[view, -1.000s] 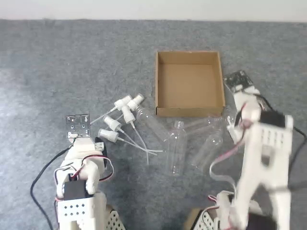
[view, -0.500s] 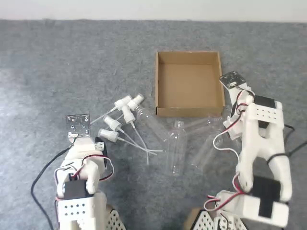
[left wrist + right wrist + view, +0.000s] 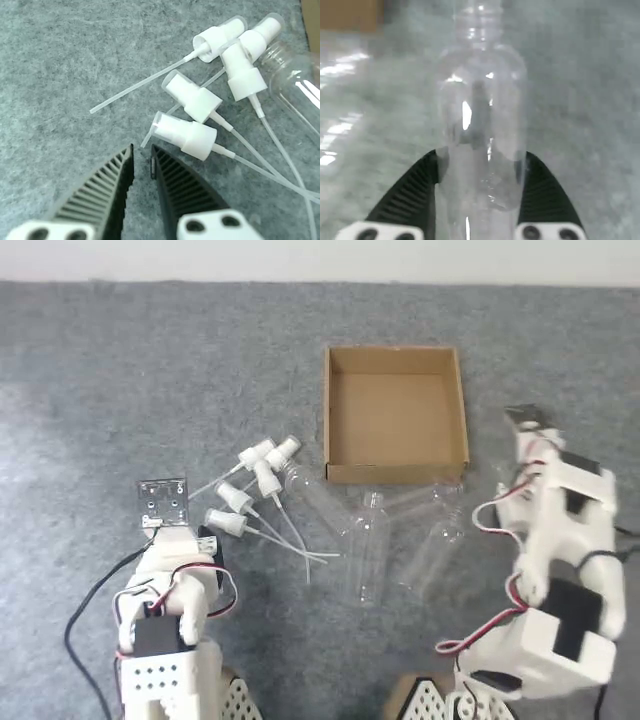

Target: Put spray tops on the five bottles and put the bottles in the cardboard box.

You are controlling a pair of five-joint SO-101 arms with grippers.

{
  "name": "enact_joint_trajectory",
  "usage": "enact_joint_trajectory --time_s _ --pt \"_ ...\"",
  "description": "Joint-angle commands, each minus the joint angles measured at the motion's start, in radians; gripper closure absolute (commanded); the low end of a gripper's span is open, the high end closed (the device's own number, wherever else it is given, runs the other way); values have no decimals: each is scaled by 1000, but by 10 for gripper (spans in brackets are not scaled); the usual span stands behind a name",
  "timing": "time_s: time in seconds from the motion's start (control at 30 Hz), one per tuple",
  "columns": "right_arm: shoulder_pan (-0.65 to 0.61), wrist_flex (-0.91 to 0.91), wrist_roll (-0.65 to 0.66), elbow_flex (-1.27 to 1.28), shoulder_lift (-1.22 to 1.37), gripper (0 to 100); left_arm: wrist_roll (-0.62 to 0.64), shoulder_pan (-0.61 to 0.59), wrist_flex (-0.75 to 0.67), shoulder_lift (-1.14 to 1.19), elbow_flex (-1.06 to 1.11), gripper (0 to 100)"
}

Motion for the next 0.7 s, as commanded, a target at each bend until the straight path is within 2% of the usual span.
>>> enact_joint_trajectory --time_s 0.0,0.23,0.3,0.43,0.53,0.67 --pt "157 -13 52 -52 -12 961 -2 -2 9 -9 -7 945" --pt "315 -12 265 -21 -12 963 -35 -5 6 -9 -7 945" --pt "321 -12 305 -8 -12 961 -172 -71 2 -9 -16 944" --pt "321 -12 344 2 -12 961 -589 -351 -94 -9 -59 942" --pt "314 -12 348 2 -13 961 -601 -382 -103 -8 -116 942" --pt "312 -21 348 0 -13 961 -611 -385 68 2 -340 941"
